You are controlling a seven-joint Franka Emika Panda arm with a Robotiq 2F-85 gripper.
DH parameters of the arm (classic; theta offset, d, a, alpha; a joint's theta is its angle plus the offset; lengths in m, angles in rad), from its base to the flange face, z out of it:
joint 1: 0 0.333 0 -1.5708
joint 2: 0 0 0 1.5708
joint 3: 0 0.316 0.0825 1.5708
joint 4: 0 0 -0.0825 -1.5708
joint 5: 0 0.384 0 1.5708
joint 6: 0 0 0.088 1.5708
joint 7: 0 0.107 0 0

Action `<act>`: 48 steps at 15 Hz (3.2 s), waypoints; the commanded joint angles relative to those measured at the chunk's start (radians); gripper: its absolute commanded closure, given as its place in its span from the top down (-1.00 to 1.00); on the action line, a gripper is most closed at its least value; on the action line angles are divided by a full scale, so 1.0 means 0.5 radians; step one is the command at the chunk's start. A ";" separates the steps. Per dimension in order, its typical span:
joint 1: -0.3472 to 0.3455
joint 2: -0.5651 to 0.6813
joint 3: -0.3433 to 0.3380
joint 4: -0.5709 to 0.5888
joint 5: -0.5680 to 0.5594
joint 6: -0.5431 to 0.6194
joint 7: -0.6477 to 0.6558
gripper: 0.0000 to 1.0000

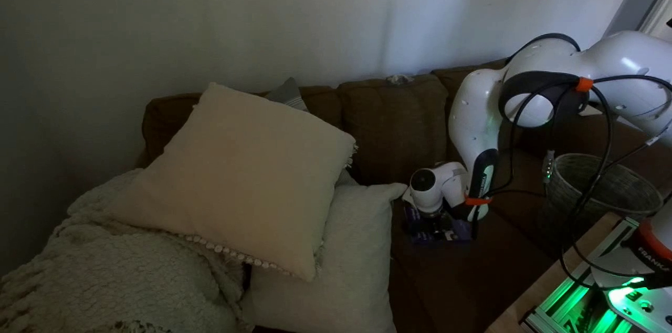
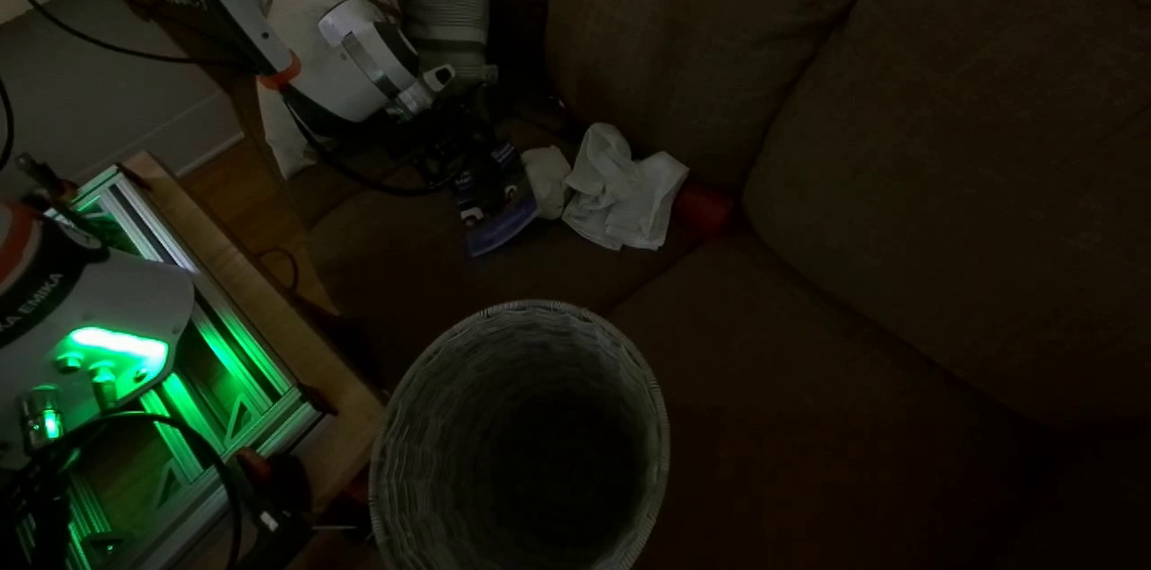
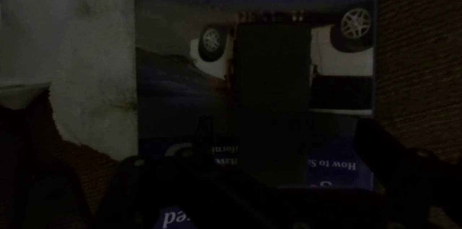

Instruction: Put the remote on the sofa head

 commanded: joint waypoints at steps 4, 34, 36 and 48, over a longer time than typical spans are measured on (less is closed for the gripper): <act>-0.039 0.279 -0.002 0.238 0.031 -0.025 0.125 0.30; -0.077 -1.083 -0.670 -1.188 -0.106 0.407 -0.023 -0.43; -0.297 -1.125 -0.445 -1.128 0.066 0.424 -0.077 -0.43; -0.867 -1.710 0.333 -0.715 0.653 0.125 -0.369 0.07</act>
